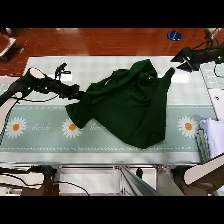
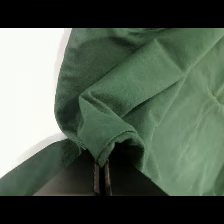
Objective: Fold the shirts.
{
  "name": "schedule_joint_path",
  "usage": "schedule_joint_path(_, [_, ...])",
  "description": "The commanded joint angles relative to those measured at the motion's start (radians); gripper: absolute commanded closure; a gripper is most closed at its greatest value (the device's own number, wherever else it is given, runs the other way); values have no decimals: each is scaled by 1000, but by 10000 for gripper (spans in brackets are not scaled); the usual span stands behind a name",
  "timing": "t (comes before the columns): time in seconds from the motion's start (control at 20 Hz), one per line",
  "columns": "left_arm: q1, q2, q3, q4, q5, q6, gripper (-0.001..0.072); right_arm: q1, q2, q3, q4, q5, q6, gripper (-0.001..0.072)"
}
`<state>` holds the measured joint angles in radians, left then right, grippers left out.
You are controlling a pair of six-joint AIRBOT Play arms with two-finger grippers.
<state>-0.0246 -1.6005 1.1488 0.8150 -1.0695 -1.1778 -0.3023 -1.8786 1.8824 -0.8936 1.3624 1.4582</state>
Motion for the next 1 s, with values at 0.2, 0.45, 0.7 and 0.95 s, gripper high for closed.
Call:
schedule_joint_path(0.2, [-1,-1,1,-4,-8,-4,684,-84,220,-302,-318,263,27,96])
schedule_joint_path(0.45, [-1,-1,1,-4,-9,-5,684,-84,431,-837,-372,212,-5,96])
schedule_joint_path(0.7, [-1,-1,1,-4,-9,-4,684,-19,485,-1080,-318,129,-54,96])
schedule_joint_path(0.95, [-1,-1,1,-4,-9,-4,684,114,441,-1107,-254,29,-64,96])
